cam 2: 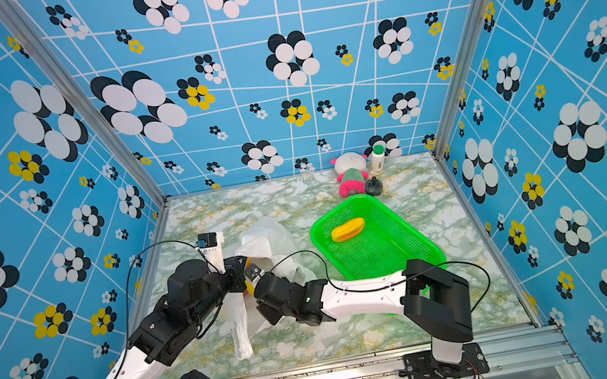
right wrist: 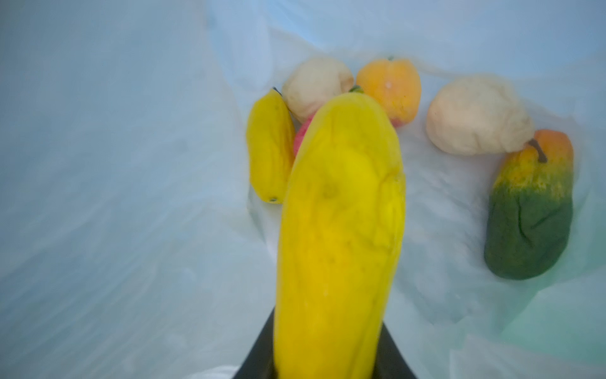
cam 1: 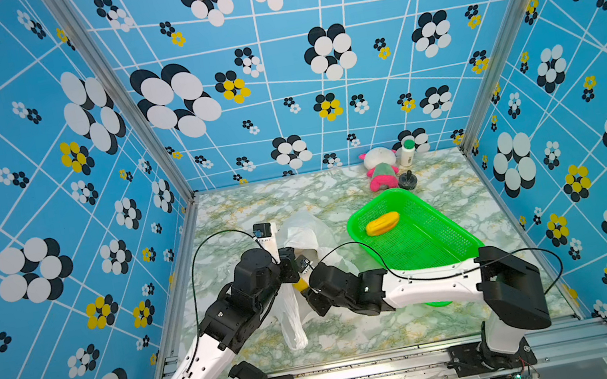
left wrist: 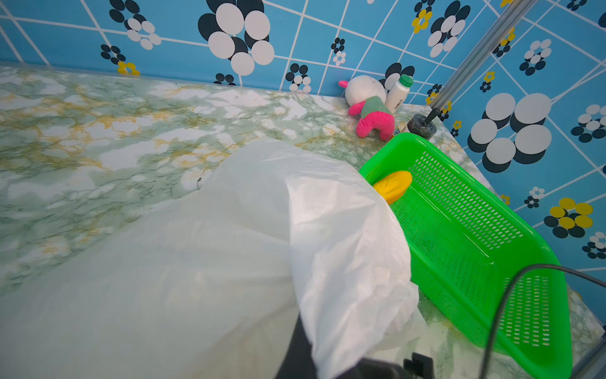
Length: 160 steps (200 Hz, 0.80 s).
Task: Untie the knot of the plastic bag and take out the fruit
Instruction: 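Lift the yellow mango out of the bag and carry it to the basket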
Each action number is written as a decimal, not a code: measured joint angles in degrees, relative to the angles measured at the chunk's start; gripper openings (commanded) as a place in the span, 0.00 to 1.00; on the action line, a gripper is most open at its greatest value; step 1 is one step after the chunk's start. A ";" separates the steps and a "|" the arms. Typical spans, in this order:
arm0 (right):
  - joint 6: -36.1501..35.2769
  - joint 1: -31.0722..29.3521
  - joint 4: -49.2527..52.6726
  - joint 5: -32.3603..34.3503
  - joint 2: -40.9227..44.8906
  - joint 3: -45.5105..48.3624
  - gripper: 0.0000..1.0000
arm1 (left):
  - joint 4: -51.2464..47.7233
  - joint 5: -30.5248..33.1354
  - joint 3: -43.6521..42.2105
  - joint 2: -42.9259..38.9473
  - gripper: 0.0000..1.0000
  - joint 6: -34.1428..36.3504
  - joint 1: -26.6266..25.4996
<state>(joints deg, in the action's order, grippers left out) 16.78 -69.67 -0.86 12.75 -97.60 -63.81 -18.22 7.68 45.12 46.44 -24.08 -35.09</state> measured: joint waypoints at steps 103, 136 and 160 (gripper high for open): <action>-5.18 -0.22 -7.67 8.11 28.72 22.29 0.20 | -0.59 -0.02 -0.09 3.28 0.00 -0.63 0.28; -4.92 2.71 -6.23 15.37 40.74 27.08 0.07 | -0.44 -0.24 -0.09 4.24 0.00 -0.90 0.37; -1.09 9.01 -3.72 20.94 48.06 28.79 0.05 | 0.42 -0.46 -0.09 4.26 0.00 -1.05 0.55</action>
<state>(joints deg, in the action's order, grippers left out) 15.68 -60.66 -4.58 33.69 -49.54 -35.03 -17.80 7.22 45.04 50.70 -25.12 -34.54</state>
